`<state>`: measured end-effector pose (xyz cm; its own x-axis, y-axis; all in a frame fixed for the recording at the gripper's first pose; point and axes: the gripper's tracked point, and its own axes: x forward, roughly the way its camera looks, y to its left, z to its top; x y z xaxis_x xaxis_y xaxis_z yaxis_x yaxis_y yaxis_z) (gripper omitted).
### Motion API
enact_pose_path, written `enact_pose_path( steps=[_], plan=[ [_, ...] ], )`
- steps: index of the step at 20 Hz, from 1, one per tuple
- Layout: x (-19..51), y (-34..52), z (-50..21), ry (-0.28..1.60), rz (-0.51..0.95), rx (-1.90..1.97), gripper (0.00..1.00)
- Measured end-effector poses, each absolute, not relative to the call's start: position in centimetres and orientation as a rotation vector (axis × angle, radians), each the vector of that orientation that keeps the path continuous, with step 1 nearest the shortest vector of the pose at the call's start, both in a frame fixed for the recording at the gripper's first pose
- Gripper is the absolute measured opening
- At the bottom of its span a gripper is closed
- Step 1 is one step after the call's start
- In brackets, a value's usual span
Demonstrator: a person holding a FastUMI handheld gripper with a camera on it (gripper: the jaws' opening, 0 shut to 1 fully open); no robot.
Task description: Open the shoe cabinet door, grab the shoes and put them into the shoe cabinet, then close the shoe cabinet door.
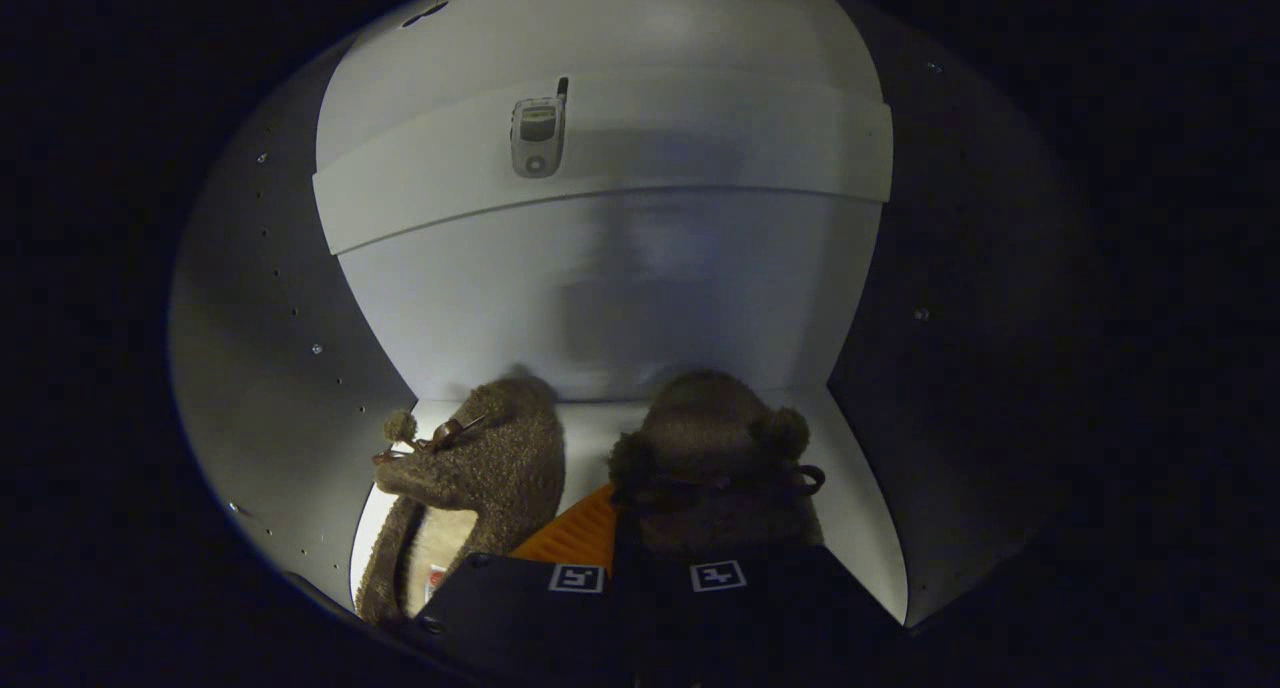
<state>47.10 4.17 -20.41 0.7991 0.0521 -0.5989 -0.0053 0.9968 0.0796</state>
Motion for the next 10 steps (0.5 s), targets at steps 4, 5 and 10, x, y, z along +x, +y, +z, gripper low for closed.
enact_pose_path(
  steps=[4, 5, 10],
  plan=[
    [45.8, 5.0, -19.8, 0.660, 0.073, 0.088, 0.41],
    [45.3, 5.2, -19.5, 0.666, 0.084, 0.097, 0.49],
    [42.4, 5.2, -16.9, 0.632, 0.110, 0.099, 0.93]
  ],
)
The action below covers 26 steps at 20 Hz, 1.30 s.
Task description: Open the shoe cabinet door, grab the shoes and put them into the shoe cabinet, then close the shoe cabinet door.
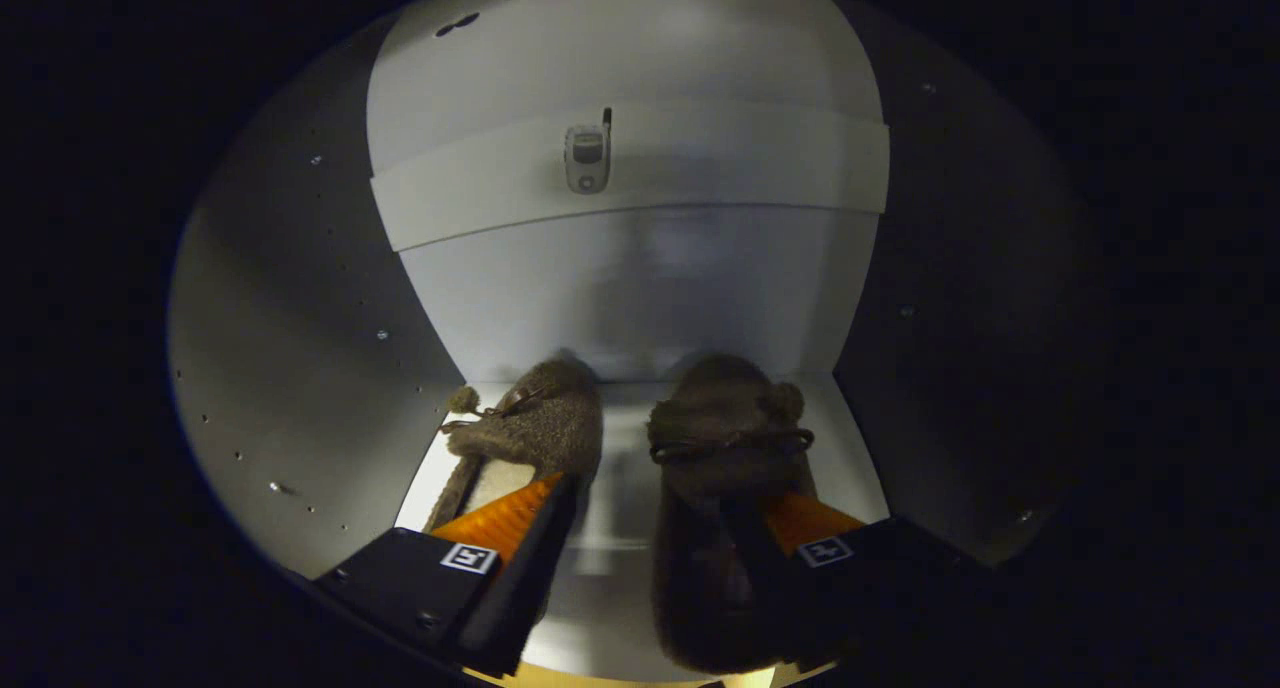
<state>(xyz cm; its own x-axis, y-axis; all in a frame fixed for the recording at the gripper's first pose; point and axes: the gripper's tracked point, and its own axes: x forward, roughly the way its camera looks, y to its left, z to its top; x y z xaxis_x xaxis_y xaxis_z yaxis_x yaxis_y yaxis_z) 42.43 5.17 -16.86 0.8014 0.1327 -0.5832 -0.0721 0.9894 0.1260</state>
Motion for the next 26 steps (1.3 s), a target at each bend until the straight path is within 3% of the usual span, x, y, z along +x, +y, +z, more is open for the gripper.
enact_pose_path(
  steps=[2, 8, 16, 20, 26],
  plan=[
    [40.7, 4.9, -15.3, 0.583, 0.109, 0.116, 0.99],
    [33.2, 3.8, -7.7, 0.300, 0.086, 0.098, 0.99],
    [17.5, 3.5, 4.0, -0.032, 0.042, 0.074, 0.98],
    [9.2, 2.8, 6.3, -0.117, 0.033, 0.048, 0.98],
    [-2.1, 0.5, 6.2, -0.093, 0.107, 0.089, 0.98]
  ],
)
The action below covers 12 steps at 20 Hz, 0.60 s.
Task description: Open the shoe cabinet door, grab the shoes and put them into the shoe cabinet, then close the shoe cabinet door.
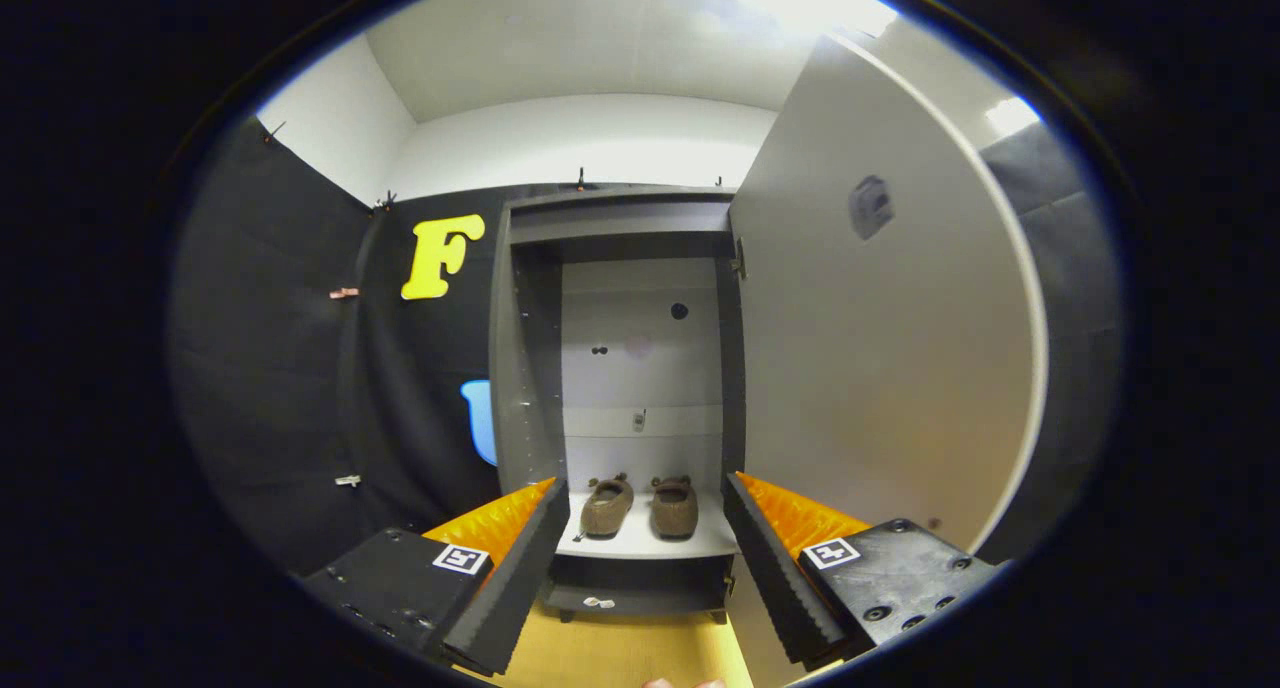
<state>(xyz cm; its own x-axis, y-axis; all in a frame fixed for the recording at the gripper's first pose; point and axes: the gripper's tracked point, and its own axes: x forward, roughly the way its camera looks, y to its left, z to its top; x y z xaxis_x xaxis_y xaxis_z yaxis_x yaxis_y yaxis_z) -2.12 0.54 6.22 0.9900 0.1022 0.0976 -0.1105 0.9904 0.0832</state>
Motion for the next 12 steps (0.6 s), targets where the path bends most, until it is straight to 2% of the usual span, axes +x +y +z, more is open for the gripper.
enact_pose_path(
  steps=[7, 12],
  plan=[
    [-11.8, -8.1, 4.4, -0.012, 0.121, 0.114, 0.98],
    [-14.9, -16.4, 2.7, -0.032, 0.016, 0.081, 0.98]
  ],
)
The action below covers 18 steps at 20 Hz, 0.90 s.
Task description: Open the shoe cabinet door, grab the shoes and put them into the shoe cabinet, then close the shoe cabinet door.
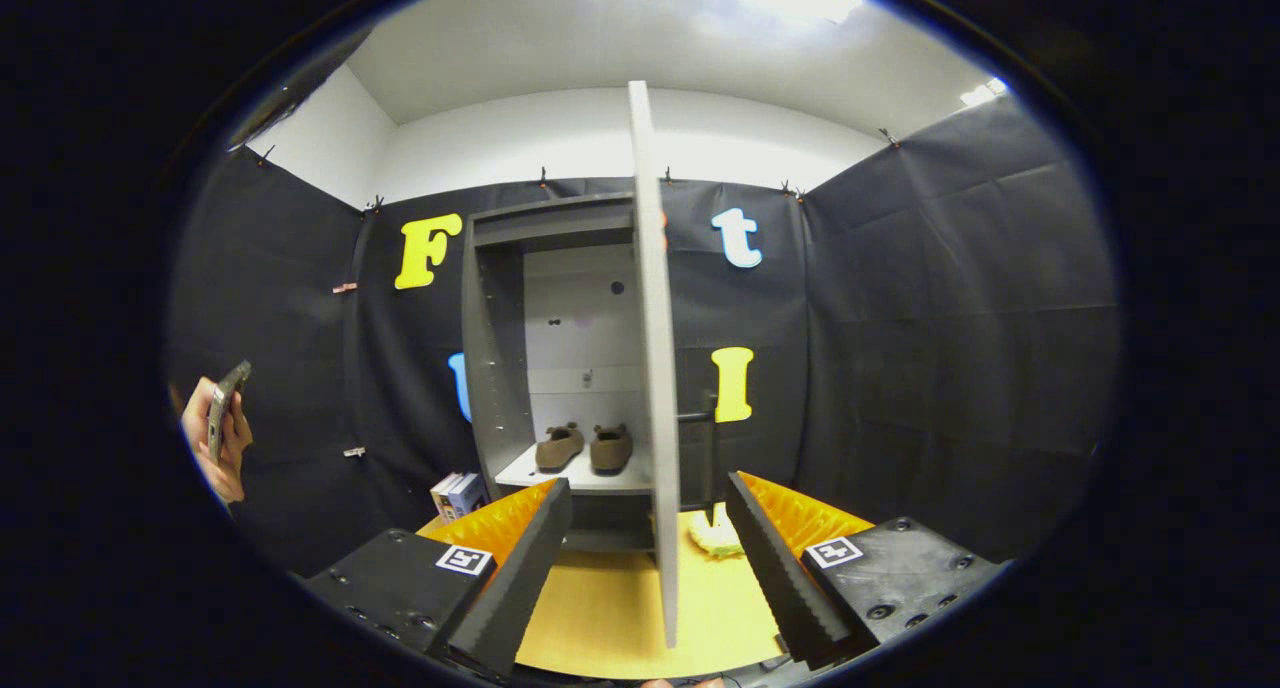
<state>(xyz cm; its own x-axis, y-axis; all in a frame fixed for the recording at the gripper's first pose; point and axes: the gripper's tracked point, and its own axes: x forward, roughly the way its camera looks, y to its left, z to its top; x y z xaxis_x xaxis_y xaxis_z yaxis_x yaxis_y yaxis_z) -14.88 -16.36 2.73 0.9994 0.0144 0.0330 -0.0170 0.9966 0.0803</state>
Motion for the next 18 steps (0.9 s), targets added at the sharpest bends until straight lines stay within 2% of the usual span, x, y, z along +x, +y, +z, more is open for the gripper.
enact_pose_path(
  steps=[4, 7, 13, 18],
  plan=[
    [-12.8, -22.7, 0.0, 0.023, -0.151, 0.024, 0.98],
    [-9.9, -25.3, -0.6, 0.031, -0.208, 0.028, 0.98],
    [-3.5, -25.4, 0.2, 0.019, -0.195, 0.041, 0.98],
    [-2.3, -24.1, 0.7, 0.009, -0.178, 0.052, 0.96]
  ],
)
